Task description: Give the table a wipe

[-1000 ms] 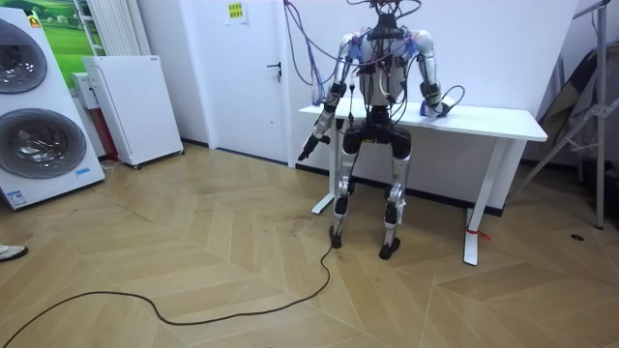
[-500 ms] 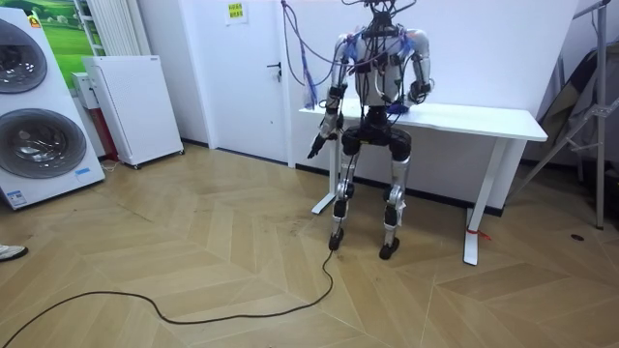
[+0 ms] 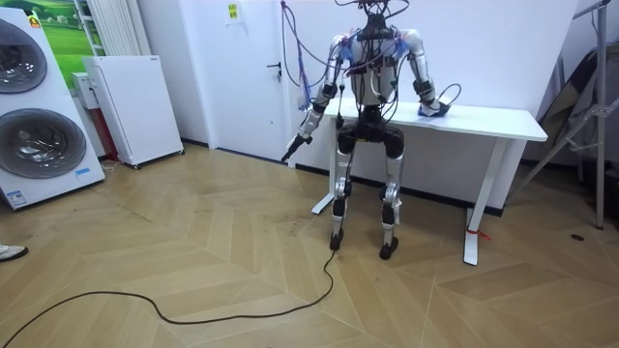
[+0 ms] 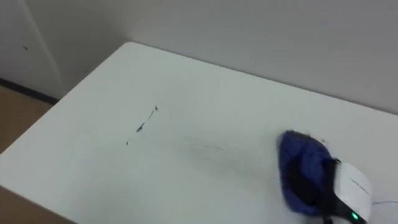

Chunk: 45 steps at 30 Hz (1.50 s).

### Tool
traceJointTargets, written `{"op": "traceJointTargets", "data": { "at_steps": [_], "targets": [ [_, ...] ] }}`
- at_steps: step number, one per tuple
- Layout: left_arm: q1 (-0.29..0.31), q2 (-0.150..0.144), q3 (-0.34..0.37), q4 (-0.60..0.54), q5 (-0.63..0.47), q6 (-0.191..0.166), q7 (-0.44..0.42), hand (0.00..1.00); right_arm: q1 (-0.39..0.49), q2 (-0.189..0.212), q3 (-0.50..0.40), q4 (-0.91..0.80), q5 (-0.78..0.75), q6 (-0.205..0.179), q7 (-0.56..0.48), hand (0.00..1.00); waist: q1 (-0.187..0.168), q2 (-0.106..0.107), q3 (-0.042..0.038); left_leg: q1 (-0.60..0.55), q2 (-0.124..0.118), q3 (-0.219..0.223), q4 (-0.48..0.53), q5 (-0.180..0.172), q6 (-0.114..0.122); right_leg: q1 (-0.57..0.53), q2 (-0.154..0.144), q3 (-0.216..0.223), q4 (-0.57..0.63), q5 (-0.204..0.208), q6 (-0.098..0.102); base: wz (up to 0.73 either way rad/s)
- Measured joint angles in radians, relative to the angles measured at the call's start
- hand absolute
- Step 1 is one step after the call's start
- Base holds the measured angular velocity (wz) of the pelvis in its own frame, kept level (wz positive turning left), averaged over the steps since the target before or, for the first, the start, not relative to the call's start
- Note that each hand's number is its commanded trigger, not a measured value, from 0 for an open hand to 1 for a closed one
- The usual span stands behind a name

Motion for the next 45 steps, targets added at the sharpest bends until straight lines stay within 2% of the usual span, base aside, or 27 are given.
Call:
{"op": "traceJointTargets", "data": {
  "at_steps": [3,7,9,11,12,14,15,17,18,20,21,22,24,25,26,29,31,34,36,37,38,39,40,41,42,44,45],
  "targets": [
    [-0.054,-0.014,-0.057,-0.006,-0.002,-0.012,-0.003,0.0,-0.007,0.0,0.021,0.007,0.048,0.021,0.008,1.0,0.012,0.0,-0.0016,0.012,-0.002,0.004,0.0,-0.006,0.004,0.009,-0.002,-0.005,0.002,0.005,0.004,-0.11],
    [-0.098,-0.053,-0.167,0.0,-0.013,-0.013,0.014,0.0,-0.079,0.038,0.093,-0.063,0.052,0.159,0.061,1.0,0.042,0.013,-0.0014,0.041,0.01,0.005,-0.01,-0.013,0.0,0.009,0.017,-0.012,0.004,0.024,-0.012,-0.49],
    [-0.122,-0.068,-0.201,0.007,-0.012,-0.009,0.015,0.0,-0.144,0.061,0.171,-0.115,0.047,0.225,0.139,1.0,0.092,0.019,0.0017,0.042,0.024,-0.002,-0.017,-0.016,-0.005,-0.03,0.038,-0.02,0.018,0.042,-0.033,-0.81],
    [-0.124,-0.068,-0.212,0.005,-0.011,-0.009,0.014,0.0,-0.211,0.085,0.237,-0.141,0.025,0.237,0.21,1.0,0.115,0.02,0.0044,0.039,0.024,-0.028,-0.02,-0.019,-0.009,-0.045,0.049,-0.032,0.019,0.052,-0.046,-0.49],
    [-0.123,-0.068,-0.213,0.003,-0.011,-0.009,0.013,0.0,-0.227,0.093,0.261,-0.147,0.005,0.236,0.23,1.0,0.116,0.019,0.0053,0.034,0.024,-0.039,-0.02,-0.019,-0.009,-0.046,0.05,-0.041,0.019,0.052,-0.047,0.05],
    [-0.108,-0.069,-0.226,-0.008,-0.011,-0.004,0.01,0.0,-0.276,0.1,0.297,-0.158,-0.043,0.201,0.287,1.0,0.125,0.026,0.0171,0.016,0.017,-0.073,-0.018,-0.015,-0.008,-0.051,0.048,-0.042,0.017,0.045,-0.044,0.36],
    [-0.09,-0.068,-0.226,-0.022,-0.011,0.005,0.007,0.0,-0.281,0.101,0.298,-0.158,-0.045,0.192,0.293,1.0,0.126,0.025,0.0191,0.011,0.014,-0.081,-0.018,-0.014,-0.007,-0.052,0.047,-0.042,0.016,0.042,-0.044,0.32],
    [-0.015,-0.058,-0.209,-0.038,-0.013,0.017,0.003,0.0,-0.277,0.088,0.286,-0.128,-0.033,0.165,0.278,1.0,0.128,0.025,0.0193,0.005,0.008,-0.093,-0.019,-0.008,0.001,-0.051,0.041,-0.043,0.017,0.028,-0.038,0.32],
    [0.021,-0.052,-0.191,-0.031,-0.013,0.027,-0.001,0.0,-0.261,0.072,0.274,-0.104,-0.031,0.137,0.249,1.0,0.112,0.03,0.0161,0.009,0.005,-0.094,-0.018,-0.008,0.001,-0.038,0.037,-0.047,0.014,0.024,-0.034,0.37],
    [0.06,-0.043,-0.143,-0.012,-0.009,0.027,-0.014,0.0,-0.222,0.068,0.193,-0.049,-0.026,0.085,0.197,1.0,0.079,0.012,0.0183,0.017,-0.004,-0.092,-0.013,-0.006,0.004,-0.011,0.022,-0.077,0.008,0.012,-0.019,0.65],
    [0.073,-0.04,-0.099,0.002,-0.008,0.024,-0.017,0.0,-0.195,0.067,0.121,-0.012,-0.008,0.06,0.158,1.0,0.073,0.013,0.0104,0.025,-0.011,-0.084,-0.014,-0.005,0.007,0.005,0.016,-0.075,-0.005,0.007,-0.011,0.58],
    [0.077,-0.04,-0.077,0.008,-0.008,0.024,-0.018,0.0,-0.183,0.062,0.089,0.002,-0.002,0.053,0.141,1.0,0.068,0.004,0.0126,0.025,-0.014,-0.084,-0.014,-0.006,0.008,0.009,0.012,-0.076,-0.006,0.005,-0.008,0.39],
    [0.09,-0.028,-0.021,0.013,-0.007,0.02,-0.019,0.0,-0.124,0.022,0.007,0.045,0.029,0.018,0.095,1.0,0.047,0.001,0.0072,0.027,-0.022,-0.081,-0.013,-0.011,0.017,0.029,0.005,-0.076,-0.016,0.0,-0.001,0.31],
    [0.099,-0.012,0.001,0.014,-0.007,0.018,-0.017,0.0,-0.097,0.0,-0.04,0.086,0.065,0.001,0.079,1.0,0.033,-0.005,0.0054,0.035,-0.023,-0.079,-0.016,-0.012,0.018,0.042,0.005,-0.073,-0.019,-0.002,0.003,0.15],
    [0.103,0.0,0.027,0.013,-0.007,0.014,-0.017,0.0,-0.079,-0.017,-0.09,0.133,0.103,-0.006,0.071,1.0,0.019,-0.011,0.0045,0.043,-0.023,-0.079,-0.018,-0.015,0.02,0.054,0.005,-0.077,-0.021,-0.003,0.003,0.1],
    [0.073,0.004,0.072,0.011,-0.002,0.006,-0.018,0.0,-0.036,-0.064,-0.191,0.221,0.139,-0.01,0.063,1.0,-0.006,-0.016,-0.003,0.04,-0.022,-0.076,-0.003,-0.03,0.023,0.056,0.005,-0.078,-0.014,-0.003,0.004,-0.02],
    [0.048,0.0,0.069,-0.005,-0.003,-0.011,-0.018,0.0,-0.009,-0.087,-0.198,0.238,0.166,-0.009,0.064,1.0,-0.017,-0.015,-0.0064,0.037,-0.018,-0.068,0.009,-0.039,0.024,0.054,0.005,-0.076,-0.003,-0.003,0.004,-0.12],
    [0.014,-0.013,0.016,-0.032,-0.004,-0.02,-0.016,0.0,-0.015,-0.083,-0.183,0.221,0.165,0.022,0.065,1.0,-0.016,-0.01,-0.0081,0.048,-0.016,-0.04,0.013,-0.043,0.025,0.055,0.005,-0.072,0.003,-0.003,0.004,-0.32],
    [-0.018,-0.019,-0.075,-0.036,-0.015,-0.02,-0.013,0.0,-0.061,-0.066,-0.149,0.167,0.159,0.11,0.065,1.0,-0.013,-0.001,-0.0079,0.059,-0.014,-0.026,0.009,-0.043,0.025,0.052,0.007,-0.071,0.004,0.001,0.0,-0.3],
    [-0.026,-0.024,-0.095,-0.034,-0.014,-0.02,-0.011,0.0,-0.068,-0.056,-0.13,0.148,0.154,0.14,0.065,1.0,-0.004,0.002,-0.0065,0.062,-0.012,-0.025,0.009,-0.043,0.025,0.049,0.009,-0.068,0.006,0.004,-0.002,-0.55],
    [-0.045,-0.032,-0.135,-0.027,-0.013,-0.016,-0.012,0.0,-0.077,-0.047,-0.084,0.098,0.151,0.191,0.069,1.0,0.027,0.011,-0.0049,0.066,-0.008,-0.024,0.009,-0.046,0.025,0.029,0.014,-0.068,0.021,0.01,-0.01,-0.63],
    [-0.05,-0.035,-0.155,-0.025,-0.012,-0.016,-0.013,0.0,-0.082,-0.038,-0.058,0.066,0.143,0.212,0.078,1.0,0.042,0.014,-0.0041,0.066,-0.005,-0.024,0.009,-0.049,0.024,0.016,0.017,-0.069,0.029,0.013,-0.014,-0.95],
    [-0.056,-0.038,-0.184,-0.023,-0.012,-0.017,-0.014,0.0,-0.099,-0.004,0.0,-0.007,0.094,0.243,0.108,1.0,0.073,0.017,-0.0028,0.066,0.002,-0.024,0.01,-0.052,0.022,-0.013,0.023,-0.083,0.053,0.02,-0.025,-1.06],
    [-0.068,-0.042,-0.209,-0.009,-0.013,-0.016,-0.013,0.0,-0.13,0.035,0.089,-0.085,0.041,0.265,0.151,1.0,0.106,0.022,0.0026,0.062,0.008,-0.025,0.016,-0.057,0.021,-0.048,0.021,-0.126,0.089,0.027,-0.039,-1.09],
    [-0.075,-0.042,-0.225,0.0,-0.013,-0.015,-0.015,0.0,-0.154,0.053,0.146,-0.118,0.011,0.272,0.175,1.0,0.121,0.023,0.0078,0.057,0.01,-0.026,0.025,-0.061,0.021,-0.068,0.015,-0.155,0.113,0.028,-0.047,-0.88],
    [-0.155,-0.043,-0.27,0.057,-0.014,-0.016,-0.033,0.0,-0.288,0.124,0.351,-0.179,-0.128,0.266,0.262,1.0,0.178,0.029,0.0326,-0.01,0.016,-0.026,0.108,-0.093,0.023,-0.146,-0.032,-0.27,0.22,0.021,-0.061,-0.3],
    [-0.191,-0.044,-0.287,0.08,-0.013,-0.019,-0.035,0.0,-0.371,0.172,0.417,-0.16,-0.164,0.244,0.304,1.0,0.217,0.037,0.0425,-0.041,0.016,-0.025,0.141,-0.097,0.023,-0.172,-0.047,-0.288,0.247,0.02,-0.064,0.0]
  ]
}}
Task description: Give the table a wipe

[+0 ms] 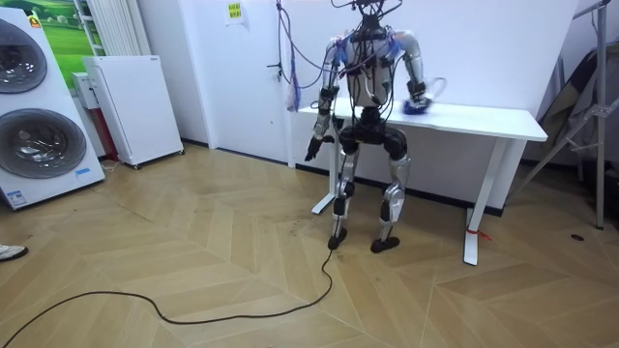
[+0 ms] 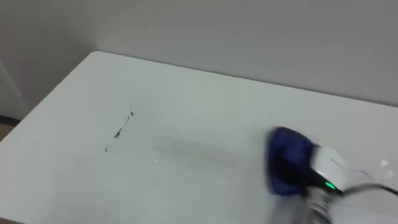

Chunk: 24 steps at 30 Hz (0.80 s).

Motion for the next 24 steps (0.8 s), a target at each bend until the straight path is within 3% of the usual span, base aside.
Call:
{"op": "traceJointTargets", "data": {
  "at_steps": [1,2,4,6,7,8,9,10,12,13,15,18,20,23,24],
  "targets": [
    [-0.008,0.0,-0.005,-0.001,0.001,-0.004,-0.001,0.0,-0.031,0.019,0.019,0.006,-0.008,-0.012,0.017,1.0,0.019,0.003,0.0014,-0.016,0.0,0.003,0.013,-0.002,0.002,-0.012,-0.002,0.001,0.003,0.002,-0.004,0.07],
    [-0.01,0.001,-0.003,-0.006,0.0,-0.013,-0.003,0.0,-0.093,0.04,0.063,0.026,-0.028,-0.048,0.036,1.0,0.055,0.009,0.0032,-0.05,0.003,0.006,0.028,-0.002,0.006,-0.034,-0.011,-0.001,0.0,0.006,-0.01,0.26],
    [-0.012,0.007,0.008,-0.009,0.001,-0.011,-0.005,0.0,-0.155,0.04,0.1,0.073,-0.031,-0.089,0.046,1.0,0.068,0.009,0.003,-0.095,0.01,0.025,0.042,0.005,0.012,-0.056,-0.042,0.0,0.002,0.009,-0.013,0.7],
    [-0.009,0.011,0.037,-0.009,0.002,-0.013,-0.009,0.0,-0.142,0.034,0.062,0.103,-0.017,-0.09,0.038,1.0,0.066,0.011,0.0012,-0.113,0.038,0.07,0.047,0.023,-0.002,-0.07,-0.066,0.042,0.012,0.017,0.019,0.99],
    [0.001,0.015,0.061,-0.01,0.002,-0.016,-0.015,0.0,-0.121,0.024,0.036,0.103,0.005,-0.093,0.012,1.0,0.066,0.01,-0.0007,-0.117,0.06,0.116,0.045,0.03,-0.013,-0.081,-0.085,0.089,0.032,0.027,0.033,0.8],
    [0.011,0.026,0.077,-0.01,0.0,-0.018,-0.019,0.0,-0.099,0.018,0.023,0.125,0.023,-0.101,-0.019,1.0,0.056,0.005,-0.0032,-0.115,0.072,0.148,0.048,0.034,-0.02,-0.084,-0.125,0.113,0.046,0.046,0.037,0.76],
    [0.016,0.032,0.081,-0.011,0.001,-0.018,-0.021,0.0,-0.091,0.015,0.015,0.136,0.029,-0.113,-0.034,1.0,0.045,0.002,-0.0047,-0.112,0.072,0.149,0.048,0.035,-0.023,-0.081,-0.141,0.129,0.039,0.065,0.046,0.74],
    [0.019,0.039,0.105,-0.011,0.004,-0.019,-0.024,0.0,-0.065,0.01,-0.005,0.152,0.041,-0.142,-0.067,1.0,0.023,-0.001,-0.0063,-0.1,0.073,0.15,0.046,0.038,-0.029,-0.066,-0.145,0.173,-0.004,0.103,0.084,0.65],
    [0.021,0.047,0.145,-0.012,0.013,-0.028,-0.024,0.0,-0.011,0.005,-0.054,0.151,0.046,-0.18,-0.117,1.0,-0.018,-0.008,-0.015,-0.097,0.081,0.154,0.038,0.041,-0.038,-0.026,-0.118,0.192,-0.074,0.108,0.095,0.4],
    [0.028,0.053,0.169,-0.015,0.013,-0.033,-0.024,0.0,0.028,-0.009,-0.086,0.145,0.046,-0.203,-0.158,1.0,-0.056,-0.011,-0.0168,-0.098,0.088,0.157,0.034,0.043,-0.042,0.004,-0.099,0.194,-0.128,0.112,0.1,0.05],
    [0.039,0.077,0.195,-0.021,0.009,-0.036,-0.015,0.0,0.115,-0.07,-0.141,0.144,0.075,-0.225,-0.229,1.0,-0.112,-0.025,-0.0287,-0.09,0.102,0.185,0.03,0.046,-0.049,0.034,-0.082,0.189,-0.19,0.111,0.103,-0.16],
    [0.045,0.079,0.229,-0.046,0.013,-0.046,-0.006,0.0,0.199,-0.124,-0.231,0.169,0.084,-0.225,-0.252,1.0,-0.133,-0.035,-0.0393,-0.05,0.143,0.241,0.028,0.037,-0.074,0.057,-0.056,0.165,-0.183,0.092,0.101,-0.42],
    [0.048,0.065,0.229,-0.046,0.009,-0.049,-0.003,0.0,0.216,-0.128,-0.277,0.187,0.087,-0.225,-0.252,1.0,-0.148,-0.038,-0.0384,-0.031,0.164,0.262,0.028,0.039,-0.092,0.052,-0.045,0.147,-0.157,0.068,0.09,-0.31],
    [0.052,0.03,0.2,-0.049,0.01,-0.057,0.003,0.0,0.214,-0.128,-0.287,0.185,0.089,-0.226,-0.245,1.0,-0.165,-0.039,-0.0382,-0.032,0.193,0.259,0.03,0.049,-0.124,0.03,-0.035,0.079,-0.086,0.022,0.056,-0.04],
    [0.048,0.024,0.188,-0.049,0.007,-0.056,0.004,0.0,0.208,-0.127,-0.281,0.184,0.09,-0.228,-0.237,1.0,-0.164,-0.039,-0.038,-0.033,0.195,0.25,0.03,0.052,-0.132,0.024,-0.032,0.077,-0.074,0.009,0.052,0.0]
  ]
}}
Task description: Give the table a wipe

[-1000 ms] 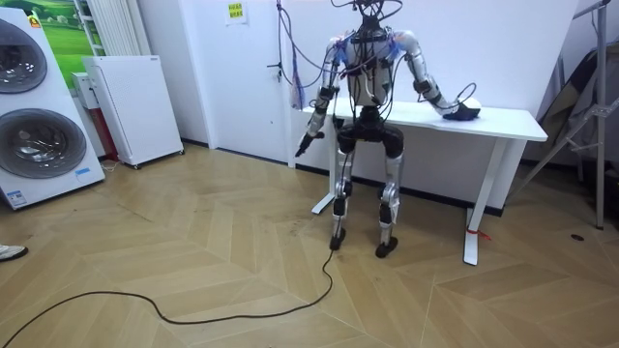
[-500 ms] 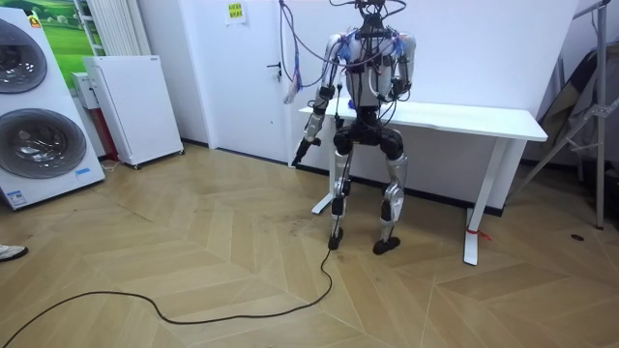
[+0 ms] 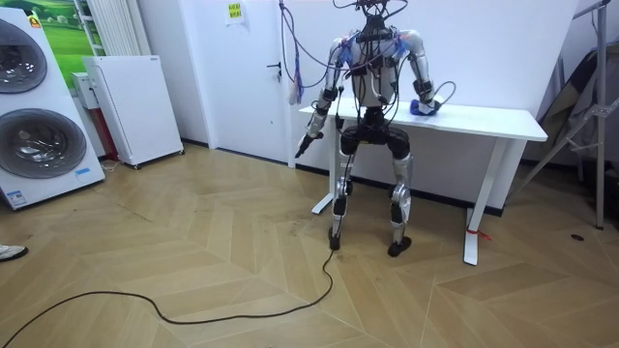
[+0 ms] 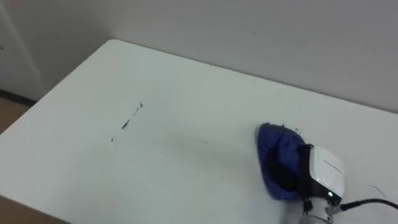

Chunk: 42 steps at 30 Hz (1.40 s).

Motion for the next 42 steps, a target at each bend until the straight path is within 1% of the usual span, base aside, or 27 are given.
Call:
{"op": "traceJointTargets", "data": {
  "at_steps": [2,3,5,6,8,9,10,11,12,13,14,16,18,19,20,21,22,23,24,27,30,31,34,36,38,40,42],
  "targets": [
    [0.005,-0.035,-0.025,0.0,0.0,0.0,0.0,0.0,-0.014,0.004,0.0,-0.024,-0.004,0.002,0.036,1.0,0.01,0.002,0.0005,-0.002,0.002,-0.024,-0.009,0.009,-0.016,-0.021,0.006,0.005,0.041,-0.045,-0.003,0.0],
    [0.009,-0.039,-0.032,0.0,0.001,0.001,0.0,0.0,-0.019,0.007,0.002,-0.03,-0.005,0.008,0.046,1.0,0.013,0.003,0.0003,-0.002,0.002,-0.036,-0.011,0.011,-0.018,-0.022,0.011,0.005,0.045,-0.05,-0.004,-0.05],
    [0.022,-0.046,-0.048,-0.001,-0.004,0.008,0.0,0.0,-0.035,0.028,0.01,-0.101,-0.017,0.074,0.114,1.0,0.032,0.007,0.0011,-0.012,0.0,-0.084,-0.013,0.012,-0.023,-0.038,0.032,0.01,0.058,-0.063,-0.018,-0.12],
    [0.025,-0.046,-0.051,-0.001,-0.005,0.011,0.0,0.0,-0.039,0.031,0.015,-0.119,-0.023,0.088,0.133,1.0,0.038,0.008,0.0011,-0.017,-0.003,-0.098,-0.012,0.011,-0.023,-0.043,0.039,0.017,0.059,-0.064,-0.021,-0.24],
    [0.05,-0.043,-0.078,-0.001,-0.007,0.02,-0.003,0.0,-0.095,0.035,0.055,-0.17,-0.043,0.137,0.212,1.0,0.081,0.031,0.0095,-0.015,-0.037,-0.151,-0.015,-0.008,-0.008,-0.07,0.066,0.066,0.06,-0.056,-0.039,-0.56],
    [0.056,-0.043,-0.081,-0.001,-0.007,0.021,-0.004,0.0,-0.11,0.038,0.069,-0.184,-0.055,0.143,0.228,1.0,0.089,0.038,0.0134,-0.015,-0.043,-0.157,-0.015,-0.012,-0.004,-0.075,0.073,0.079,0.057,-0.052,-0.043,-0.59],
    [0.065,-0.044,-0.083,0.0,-0.006,0.027,-0.006,0.0,-0.13,0.04,0.096,-0.205,-0.074,0.141,0.251,1.0,0.094,0.051,0.0205,-0.013,-0.066,-0.172,-0.024,-0.014,0.007,-0.081,0.075,0.094,0.05,-0.044,-0.047,-0.34],
    [0.077,-0.044,-0.084,-0.001,-0.007,0.034,-0.006,0.0,-0.141,0.045,0.126,-0.212,-0.084,0.133,0.262,1.0,0.1,0.066,0.022,-0.005,-0.086,-0.174,-0.04,-0.01,0.02,-0.08,0.079,0.114,0.037,-0.034,-0.051,-0.34],
    [0.095,-0.044,-0.087,-0.001,-0.007,0.045,-0.006,0.0,-0.149,0.05,0.14,-0.209,-0.091,0.128,0.261,1.0,0.102,0.074,0.0178,0.012,-0.1,-0.178,-0.069,-0.004,0.029,-0.079,0.09,0.146,0.02,-0.025,-0.05,-0.25],
    [0.103,-0.044,-0.089,-0.001,-0.009,0.052,-0.006,0.0,-0.149,0.05,0.143,-0.208,-0.091,0.124,0.259,1.0,0.099,0.085,0.0168,0.021,-0.109,-0.183,-0.083,-0.002,0.033,-0.078,0.09,0.153,0.015,-0.022,-0.049,-0.23],
    [0.115,-0.044,-0.085,-0.002,-0.027,0.067,-0.006,0.0,-0.143,0.05,0.143,-0.197,-0.086,0.106,0.245,1.0,0.085,0.086,0.0184,0.036,-0.122,-0.188,-0.109,0.003,0.041,-0.078,0.091,0.17,0.008,-0.018,-0.047,-0.1],
    [0.119,-0.044,-0.074,-0.003,-0.047,0.082,-0.002,0.0,-0.118,0.049,0.146,-0.177,-0.076,0.071,0.199,1.0,0.043,0.089,0.0149,0.047,-0.133,-0.202,-0.136,0.012,0.05,-0.063,0.09,0.172,-0.005,-0.012,-0.039,0.09],
    [0.123,-0.043,-0.067,-0.029,-0.046,0.08,0.004,0.0,-0.085,0.039,0.143,-0.149,-0.044,0.036,0.132,1.0,0.01,0.082,0.0119,0.071,-0.144,-0.21,-0.164,0.019,0.057,-0.039,0.089,0.176,-0.027,-0.011,-0.03,0.23],
    [0.119,-0.043,-0.057,-0.048,-0.043,0.078,0.004,0.0,-0.045,0.03,0.119,-0.129,-0.038,0.007,0.08,1.0,-0.019,0.069,0.0093,0.083,-0.149,-0.21,-0.173,0.021,0.06,-0.023,0.088,0.178,-0.044,-0.012,-0.021,0.43],
    [0.115,-0.043,-0.027,-0.065,-0.033,0.074,0.005,0.0,0.013,0.029,0.071,-0.115,-0.025,-0.018,0.028,1.0,-0.056,0.049,0.0011,0.086,-0.157,-0.209,-0.173,0.025,0.067,-0.006,0.086,0.193,-0.057,-0.018,-0.012,0.52],
    [0.116,-0.042,-0.01,-0.07,-0.024,0.07,0.008,0.0,0.049,0.028,0.044,-0.114,-0.008,-0.025,0.003,1.0,-0.065,0.037,-0.0011,0.089,-0.16,-0.203,-0.173,0.026,0.069,0.002,0.085,0.203,-0.069,-0.019,-0.008,0.47],
    [0.107,-0.039,0.024,-0.072,-0.013,0.051,0.019,0.0,0.113,0.026,-0.004,-0.096,0.042,-0.039,-0.046,1.0,-0.078,0.018,-0.0115,0.092,-0.162,-0.173,-0.172,0.026,0.07,0.022,0.086,0.209,-0.089,-0.017,-0.002,0.21],
    [0.101,-0.037,0.054,-0.085,0.008,0.041,0.026,0.0,0.174,0.025,-0.053,-0.083,0.094,-0.048,-0.079,1.0,-0.086,-0.006,-0.0131,0.093,-0.162,-0.136,-0.168,0.026,0.071,0.036,0.087,0.218,-0.106,-0.013,0.004,0.13],
    [0.098,-0.036,0.081,-0.095,0.023,0.028,0.039,0.0,0.225,0.021,-0.107,-0.061,0.141,-0.064,-0.098,1.0,-0.095,-0.028,-0.0134,0.093,-0.166,-0.132,-0.168,0.022,0.076,0.043,0.088,0.228,-0.118,-0.01,0.008,0.06],
    [0.104,-0.037,0.09,-0.091,0.024,0.015,0.074,0.0,0.271,-0.003,-0.192,0.006,0.218,-0.072,-0.118,1.0,-0.099,-0.033,-0.0149,0.109,-0.17,-0.108,-0.169,0.01,0.09,0.055,0.089,0.231,-0.125,0.0,0.012,-0.23],
    [0.103,-0.034,0.081,-0.094,0.009,0.015,0.109,0.0,0.293,-0.026,-0.243,0.031,0.232,-0.065,-0.123,1.0,-0.105,-0.014,-0.0162,0.132,-0.178,-0.097,-0.185,0.001,0.104,0.07,0.099,0.221,-0.141,0.008,0.011,-0.15],
    [0.102,-0.033,0.077,-0.094,0.003,0.016,0.11,0.0,0.288,-0.026,-0.244,0.031,0.228,-0.059,-0.123,1.0,-0.105,-0.01,-0.0157,0.139,-0.178,-0.096,-0.19,0.0,0.105,0.075,0.101,0.221,-0.142,0.008,0.01,-0.12],
    [0.106,-0.035,0.036,-0.083,-0.007,0.02,0.111,0.0,0.249,-0.025,-0.23,0.002,0.199,0.008,-0.118,1.0,-0.081,0.006,-0.0136,0.169,-0.178,-0.088,-0.209,-0.002,0.107,0.077,0.114,0.231,-0.14,0.018,0.001,-0.37],
    [0.104,-0.045,0.001,-0.069,-0.008,0.028,0.111,0.0,0.207,-0.002,-0.215,-0.051,0.192,0.084,-0.097,1.0,-0.062,0.019,-0.0087,0.176,-0.175,-0.099,-0.215,-0.006,0.109,0.066,0.126,0.232,-0.14,0.033,-0.01,-0.6],
    [0.098,-0.05,-0.051,-0.055,-0.026,0.044,0.106,0.0,0.147,0.012,-0.143,-0.134,0.169,0.185,-0.032,1.0,-0.013,0.035,-0.0006,0.173,-0.179,-0.151,-0.212,-0.015,0.118,0.036,0.144,0.221,-0.136,0.059,-0.032,-0.79],
    [0.084,-0.056,-0.056,-0.039,-0.027,0.054,0.105,0.0,0.102,0.023,-0.072,-0.199,0.09,0.215,0.045,1.0,-0.005,0.036,0.0016,0.154,-0.18,-0.188,-0.206,-0.021,0.114,0.023,0.155,0.211,-0.135,0.066,-0.042,-0.31],
    [0.075,-0.061,-0.068,-0.039,-0.027,0.063,0.105,0.0,0.046,0.053,0.005,-0.231,0.031,0.226,0.096,1.0,0.019,0.041,0.0085,0.142,-0.18,-0.224,-0.196,-0.019,0.113,0.019,0.163,0.209,-0.132,0.061,-0.051,0.08]
  ]
}}
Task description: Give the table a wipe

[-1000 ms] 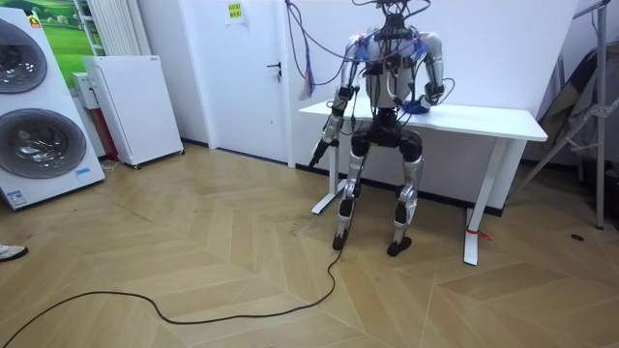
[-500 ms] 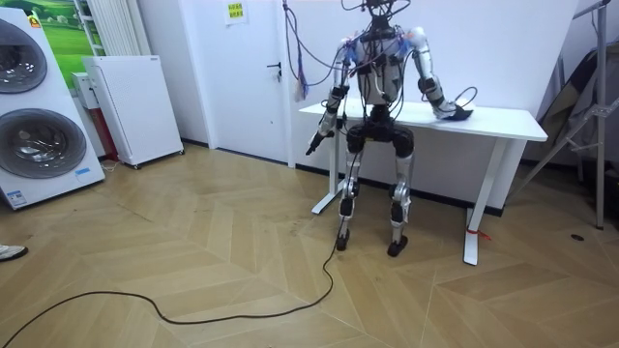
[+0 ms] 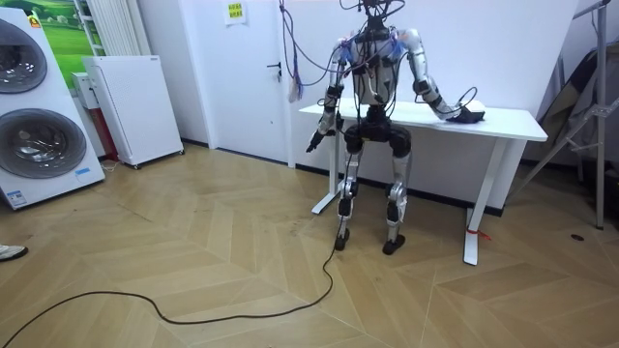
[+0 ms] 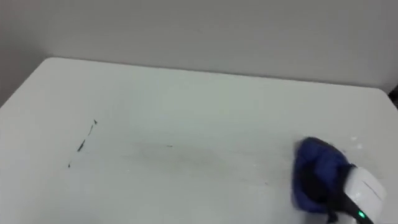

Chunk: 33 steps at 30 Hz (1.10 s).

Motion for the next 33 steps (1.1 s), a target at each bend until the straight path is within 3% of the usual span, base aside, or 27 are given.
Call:
{"op": "traceJointTargets", "data": {
  "at_steps": [1,3,6,8,10,12,14,16,22,28,33],
  "targets": [
    [0.0,0.0,-0.02,0.0,-0.001,0.004,-0.001,0.0,-0.055,0.009,0.045,0.004,-0.033,-0.001,0.031,1.0,0.008,-0.005,0.0114,-0.009,0.001,-0.014,0.006,0.002,-0.004,-0.008,-0.001,-0.005,0.011,-0.011,-0.008,0.32],
    [0.008,-0.005,-0.026,-0.021,-0.002,0.013,-0.024,0.0,-0.136,0.01,0.086,0.027,-0.049,-0.022,0.086,1.0,0.028,0.003,0.0151,-0.029,0.0,-0.056,0.005,0.016,-0.006,-0.015,0.002,-0.008,0.008,-0.029,-0.003,0.45],
    [0.055,0.006,-0.023,-0.028,-0.003,0.025,-0.043,0.0,-0.171,-0.011,0.084,0.06,-0.033,-0.034,0.09,1.0,0.029,0.002,0.0121,-0.05,-0.003,-0.091,0.005,0.027,-0.009,-0.021,-0.002,-0.014,0.018,-0.039,-0.013,0.47],
    [0.091,0.022,-0.013,-0.03,-0.011,0.037,-0.08,0.0,-0.175,-0.061,0.069,0.128,-0.003,-0.084,0.072,1.0,0.014,-0.01,0.0063,-0.053,-0.005,-0.097,0.009,0.032,-0.008,-0.002,-0.005,-0.016,0.015,-0.05,-0.007,0.5],
    [0.105,0.028,0.043,-0.03,0.008,0.035,-0.107,0.0,-0.168,-0.086,0.018,0.189,0.009,-0.117,0.055,1.0,0.014,-0.021,0.0073,-0.052,-0.009,-0.097,0.015,0.033,-0.007,0.01,-0.011,-0.019,0.013,-0.058,-0.001,0.39],
    [0.101,0.049,0.095,-0.028,0.007,0.031,-0.12,0.0,-0.165,-0.1,-0.059,0.267,0.04,-0.133,0.046,1.0,0.009,-0.032,0.0027,-0.053,-0.014,-0.096,0.018,0.035,-0.004,0.017,-0.02,-0.029,0.009,-0.067,0.005,0.46],
    [0.104,0.094,0.121,-0.027,0.009,0.027,-0.128,0.0,-0.146,-0.129,-0.153,0.373,0.081,-0.144,0.022,1.0,0.001,-0.056,0.0004,-0.053,-0.019,-0.091,0.019,0.034,-0.002,0.045,-0.022,-0.026,-0.011,-0.071,0.011,0.41],
    [0.107,0.11,0.137,-0.03,0.008,0.023,-0.129,0.0,-0.132,-0.161,-0.211,0.445,0.135,-0.155,0.013,1.0,-0.01,-0.059,0.0007,-0.043,-0.021,-0.079,0.017,0.032,0.001,0.056,-0.024,-0.013,-0.009,-0.075,0.017,0.11],
    [0.109,0.109,0.159,-0.029,0.008,0.01,-0.129,0.0,-0.049,-0.221,-0.315,0.509,0.26,-0.179,0.002,1.0,-0.073,-0.038,-0.0143,-0.015,-0.019,-0.054,-0.001,0.028,0.006,0.067,-0.022,-0.006,-0.008,-0.076,0.02,-0.09],
    [0.104,0.102,0.156,-0.031,0.002,-0.005,-0.129,0.0,0.045,-0.232,-0.399,0.521,0.325,-0.182,-0.023,1.0,-0.117,-0.038,-0.0164,-0.006,-0.011,-0.037,0.003,0.016,0.004,0.078,-0.015,0.007,-0.007,-0.076,0.02,-0.07],
    [0.111,0.098,0.156,-0.028,0.004,-0.013,-0.129,0.0,0.131,-0.234,-0.461,0.521,0.364,-0.185,-0.032,1.0,-0.149,-0.045,-0.0252,-0.003,-0.01,-0.029,0.006,0.008,0.005,0.078,-0.013,0.015,-0.007,-0.076,0.02,-0.04]
  ]
}}
